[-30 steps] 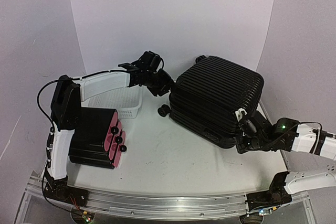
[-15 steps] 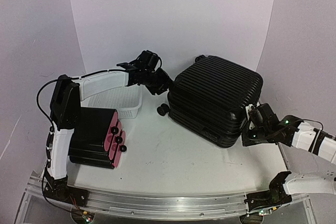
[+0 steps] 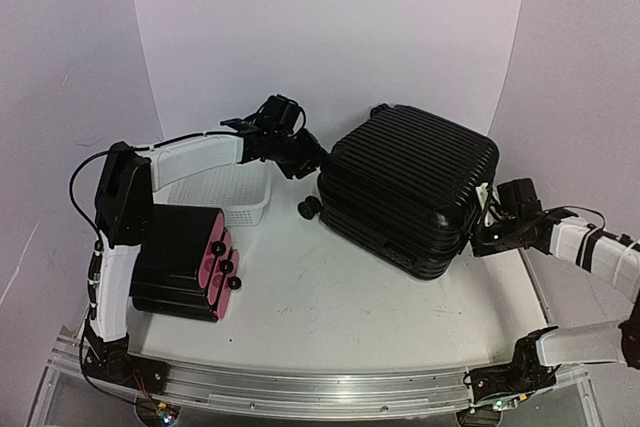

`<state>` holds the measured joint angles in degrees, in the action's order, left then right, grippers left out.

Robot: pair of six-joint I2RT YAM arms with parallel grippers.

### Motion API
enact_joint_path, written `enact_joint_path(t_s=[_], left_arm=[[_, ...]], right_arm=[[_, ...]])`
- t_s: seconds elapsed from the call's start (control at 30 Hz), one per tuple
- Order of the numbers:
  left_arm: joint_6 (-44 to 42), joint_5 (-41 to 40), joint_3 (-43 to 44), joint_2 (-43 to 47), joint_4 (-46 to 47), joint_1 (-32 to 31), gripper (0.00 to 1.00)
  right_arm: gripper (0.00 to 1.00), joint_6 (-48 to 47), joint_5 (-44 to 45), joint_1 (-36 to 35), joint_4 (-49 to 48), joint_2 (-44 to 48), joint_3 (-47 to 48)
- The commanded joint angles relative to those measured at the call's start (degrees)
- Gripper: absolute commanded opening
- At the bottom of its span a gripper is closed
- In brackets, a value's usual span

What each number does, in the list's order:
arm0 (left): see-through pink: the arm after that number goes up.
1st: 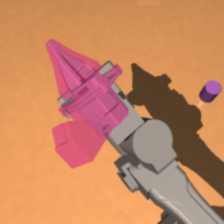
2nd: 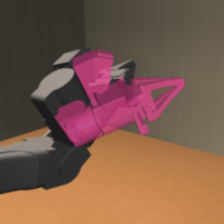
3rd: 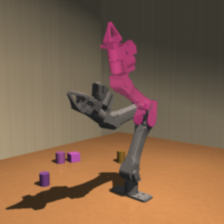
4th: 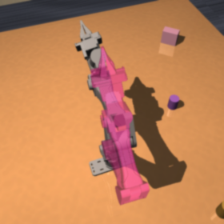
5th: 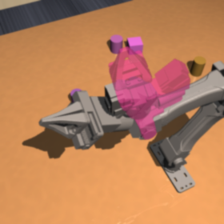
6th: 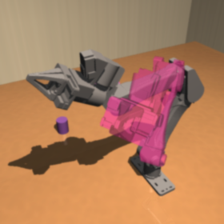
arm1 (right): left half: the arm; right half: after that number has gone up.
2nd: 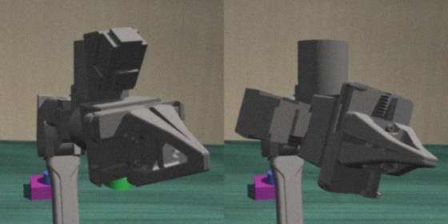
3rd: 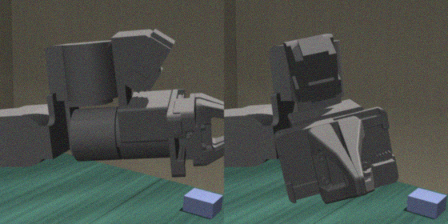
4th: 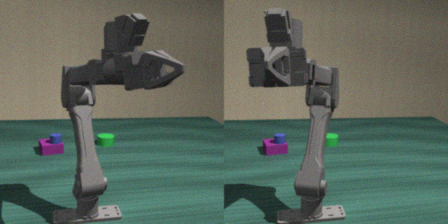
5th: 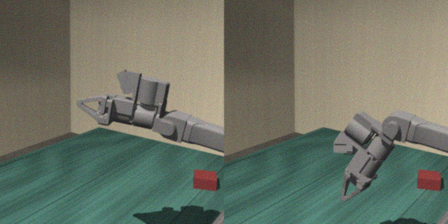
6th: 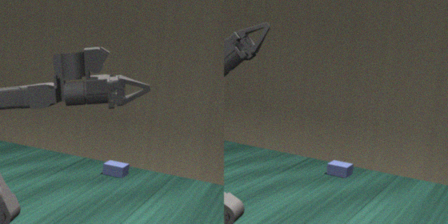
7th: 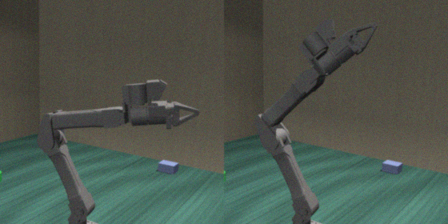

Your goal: Open, take out, and arrange the luggage

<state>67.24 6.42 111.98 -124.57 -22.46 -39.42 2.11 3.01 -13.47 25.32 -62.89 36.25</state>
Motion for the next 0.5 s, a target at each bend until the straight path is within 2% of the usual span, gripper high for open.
enact_joint_path(t_s=[0.0, 0.17, 0.27, 0.37, 0.47], left_arm=[[-13.59, -8.84, -0.06, 0.37, -4.12, 3.65, 0.20], [-19.98, -8.46, -0.19, 1.07, -4.37, 3.65, 0.20], [-24.92, -6.71, 0.68, 1.13, -4.35, 3.65, 0.26], [-33.36, -0.68, 1.67, 2.19, -4.50, 3.58, 0.43], [-41.58, 2.38, -1.37, 7.59, -4.52, 3.56, 0.61]], right_arm=[[0.00, -9.09, -9.28, 8.41, -10.43, -5.63, 2.49], [0.00, -16.18, -21.31, 11.82, -13.60, -12.20, 7.06], [0.00, -20.08, -28.94, 11.81, -14.67, -15.27, 9.39], [0.00, -21.39, -34.45, 11.80, -11.51, -15.12, 10.70], [0.00, -20.43, -38.34, 11.76, -11.00, -12.14, 8.64]])
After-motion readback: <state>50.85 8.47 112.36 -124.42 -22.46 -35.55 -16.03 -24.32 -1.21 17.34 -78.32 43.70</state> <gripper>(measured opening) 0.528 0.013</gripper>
